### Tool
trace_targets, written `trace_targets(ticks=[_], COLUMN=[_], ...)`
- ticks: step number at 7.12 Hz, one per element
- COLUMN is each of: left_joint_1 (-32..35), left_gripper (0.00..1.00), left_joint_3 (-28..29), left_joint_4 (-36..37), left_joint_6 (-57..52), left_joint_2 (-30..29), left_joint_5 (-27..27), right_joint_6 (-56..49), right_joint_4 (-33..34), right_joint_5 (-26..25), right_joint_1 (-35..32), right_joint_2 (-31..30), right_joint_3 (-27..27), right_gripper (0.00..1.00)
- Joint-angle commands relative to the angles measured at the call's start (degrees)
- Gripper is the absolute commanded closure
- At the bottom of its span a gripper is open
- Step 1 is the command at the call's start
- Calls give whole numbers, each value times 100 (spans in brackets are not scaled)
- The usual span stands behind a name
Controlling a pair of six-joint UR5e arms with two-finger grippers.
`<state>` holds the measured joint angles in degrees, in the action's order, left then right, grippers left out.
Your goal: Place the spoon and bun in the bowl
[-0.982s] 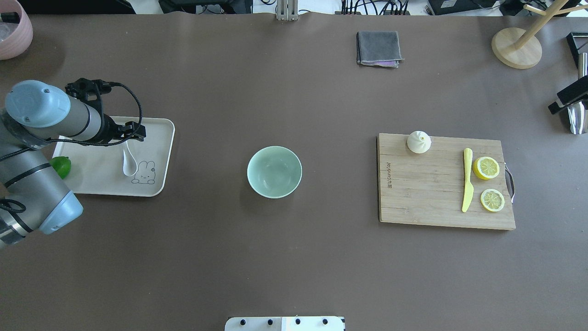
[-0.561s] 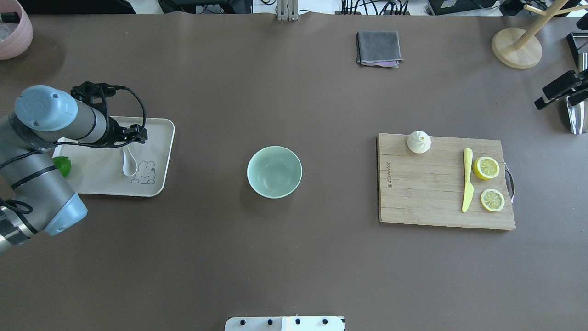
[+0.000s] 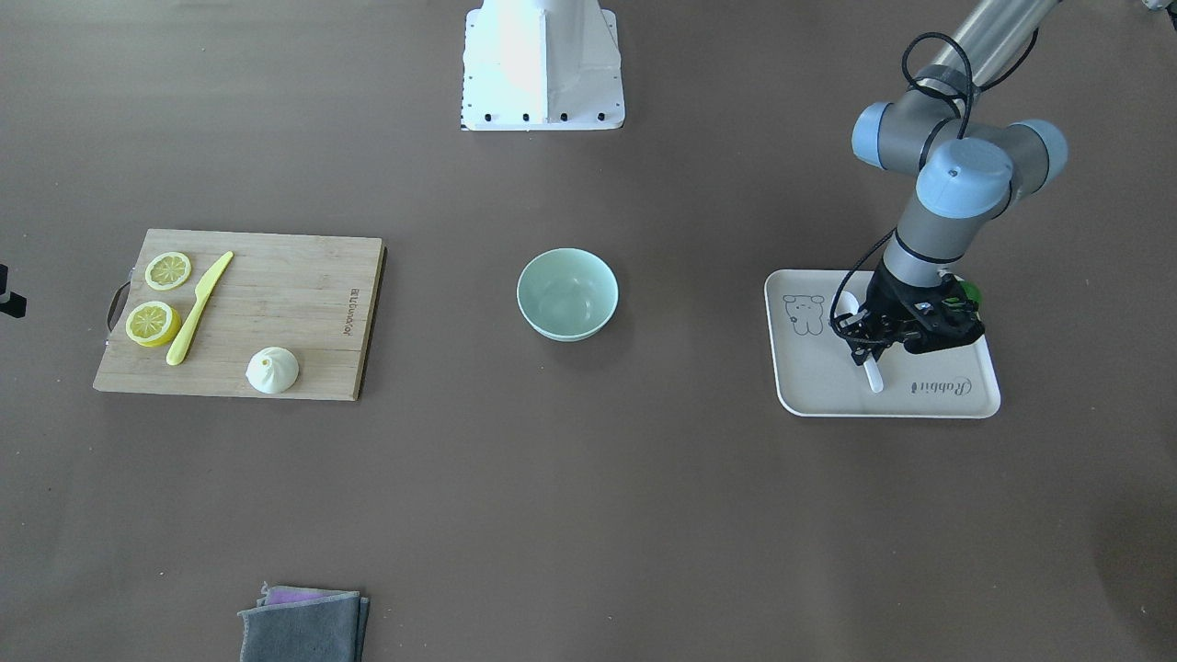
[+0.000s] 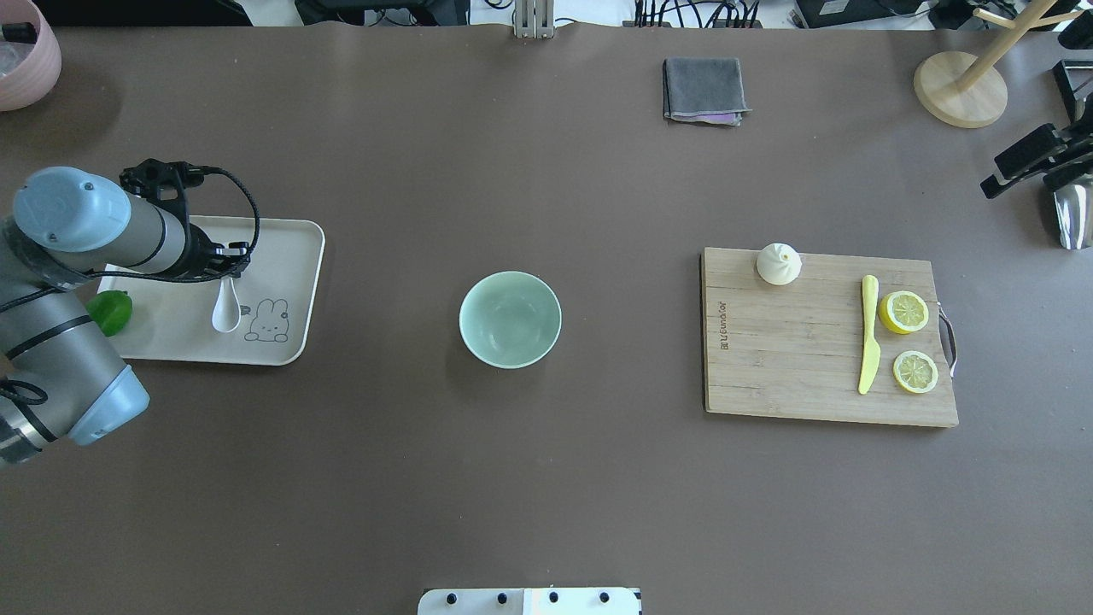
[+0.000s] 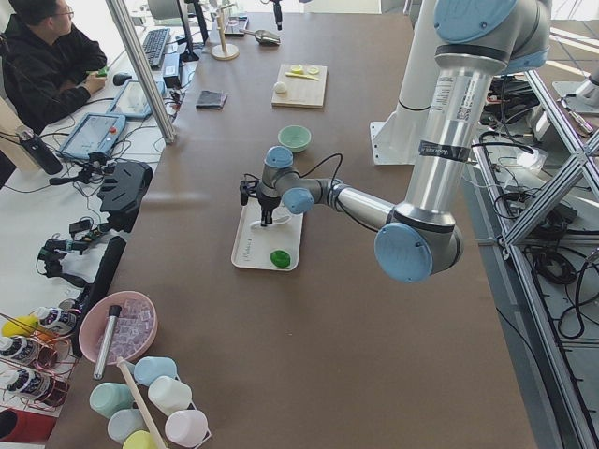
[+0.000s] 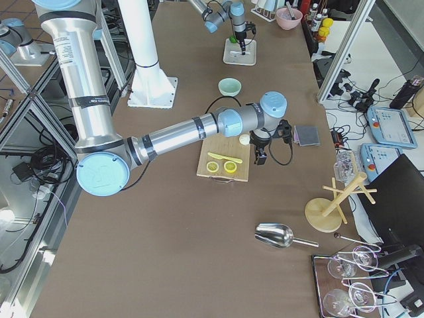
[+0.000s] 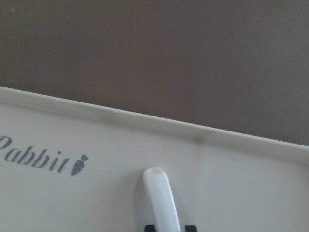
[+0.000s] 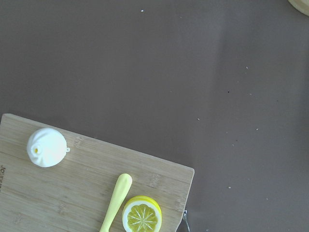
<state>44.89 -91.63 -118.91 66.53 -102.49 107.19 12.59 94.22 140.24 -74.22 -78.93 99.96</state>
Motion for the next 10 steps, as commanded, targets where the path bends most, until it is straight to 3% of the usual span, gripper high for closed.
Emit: trace_targets(ticks=[1, 3, 5, 7, 8, 10], left_joint_1=[333, 441, 397, 336, 205, 38], left_gripper=[100, 100, 100, 100, 100, 100], left_joint_3=[-860, -1391, -1166, -1076, -1024, -717], left_joint_4=[801, 1702, 1705, 1714, 1696, 1688], left_joint_6=[-8, 79, 561, 765, 878, 1107], left_joint_2=[-16, -646, -1235, -1484, -1563, -2027], left_joint_5=[648, 768, 759, 733, 707, 698], right_joint_6=[103, 495, 1198, 3161, 3501, 3522], right_joint_4=[0, 0, -348, -1838, -2194, -2206], right_joint_5=[3, -58, -197, -1100, -1330, -1762], right_joint_1=[57, 441, 994, 1942, 2199, 2464], right_joint_2=[9, 183, 351, 369, 500, 563], right_joint_3=[49, 58, 84, -221, -562, -714], right_gripper=[0, 0, 0, 0, 0, 1])
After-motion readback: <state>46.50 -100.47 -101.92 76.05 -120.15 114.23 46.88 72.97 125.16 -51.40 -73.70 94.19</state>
